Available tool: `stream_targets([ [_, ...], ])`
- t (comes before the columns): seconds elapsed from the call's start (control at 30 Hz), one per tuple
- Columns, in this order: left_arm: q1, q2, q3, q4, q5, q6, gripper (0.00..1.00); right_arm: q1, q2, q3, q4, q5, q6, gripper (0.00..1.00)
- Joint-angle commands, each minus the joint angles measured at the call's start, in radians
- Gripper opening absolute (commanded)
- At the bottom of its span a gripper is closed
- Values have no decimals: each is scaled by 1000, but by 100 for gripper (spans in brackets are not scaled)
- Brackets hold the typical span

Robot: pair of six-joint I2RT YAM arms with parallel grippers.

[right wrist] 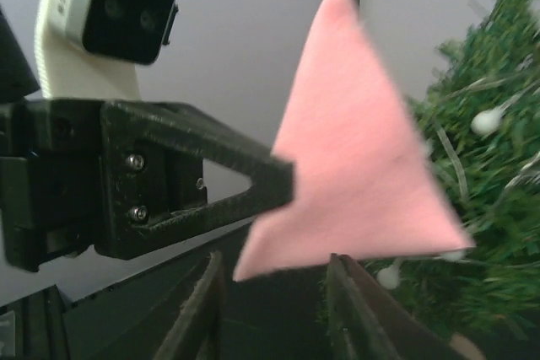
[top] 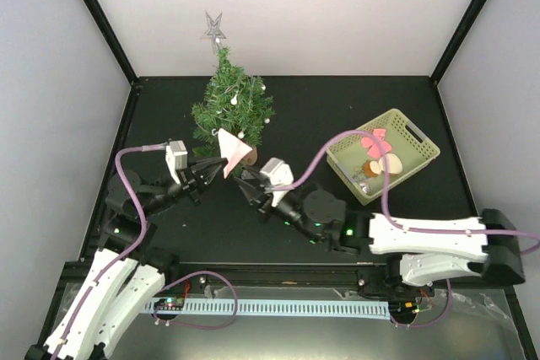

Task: Decorate the small christmas tree
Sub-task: Hang the decoration item on the Christmas tree.

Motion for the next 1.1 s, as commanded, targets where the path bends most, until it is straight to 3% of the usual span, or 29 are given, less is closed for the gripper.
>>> stream_targets([
  [0.0,-3,-26,111,-290,43,304,2,-3,-201,-17,-151,-72,1,38],
  [0.27,-5,-23,151,-511,210,742,1,-37,-300,280,-688,-196,148,47],
  [0.6,-12,-36,123,-596,364,972,2,-69,-131,589,-1050,-444,250,49],
  [0.7,-16,-56,99,-568,380,967,2,-157,-32,632,-1094,-639,259,49],
  [0.8,-17,-54,101,-575,377,974,1,-262,36,629,-1082,-862,290,42],
  [1.07,-18,-52,105,-603,364,1001,2,-297,79,598,-996,-1088,326,35],
])
